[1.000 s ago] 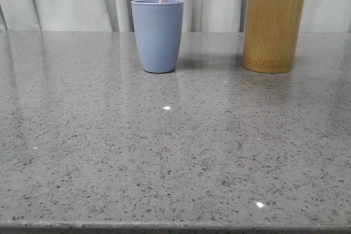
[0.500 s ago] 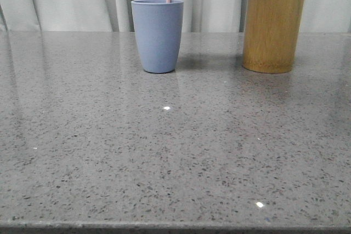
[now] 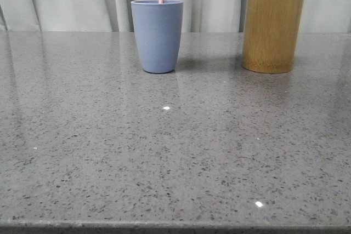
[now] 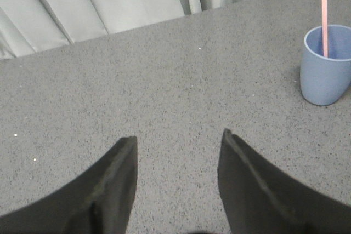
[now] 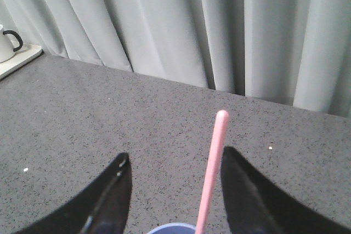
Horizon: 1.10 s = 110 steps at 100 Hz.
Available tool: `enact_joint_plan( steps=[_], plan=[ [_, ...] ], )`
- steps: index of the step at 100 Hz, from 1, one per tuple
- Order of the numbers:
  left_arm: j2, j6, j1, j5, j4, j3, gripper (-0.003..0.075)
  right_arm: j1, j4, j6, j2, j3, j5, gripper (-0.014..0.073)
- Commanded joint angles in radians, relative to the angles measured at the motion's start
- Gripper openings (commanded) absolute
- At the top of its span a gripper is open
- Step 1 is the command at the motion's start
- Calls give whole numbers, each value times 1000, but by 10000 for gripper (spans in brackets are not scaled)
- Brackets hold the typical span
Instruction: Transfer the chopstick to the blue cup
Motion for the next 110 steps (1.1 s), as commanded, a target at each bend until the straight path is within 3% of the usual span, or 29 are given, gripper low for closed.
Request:
enact_joint_plan(
  steps=[1,38,59,76,98,110],
  plan=[
    [-4,-9,-5,-94,33,-25,335,2,-22,-19,-77,-20,-52,393],
    [-57,-90,-5,-106,97,-25,335,-2,-133,-20,-323,242,-71,394],
    [-93,-119,-5,-118,128,-18,335,-2,-150,-20,-478,338,17,477],
    [-125,-119,-5,-130,128,40,335,-2,-152,-20,-595,393,64,477],
    [-211,-119,-5,-289,107,169,335,-2,-203,-20,-787,518,52,477],
    [-251,-119,-5,-297,97,207,335,-2,-229,-20,-909,577,55,477]
  ],
)
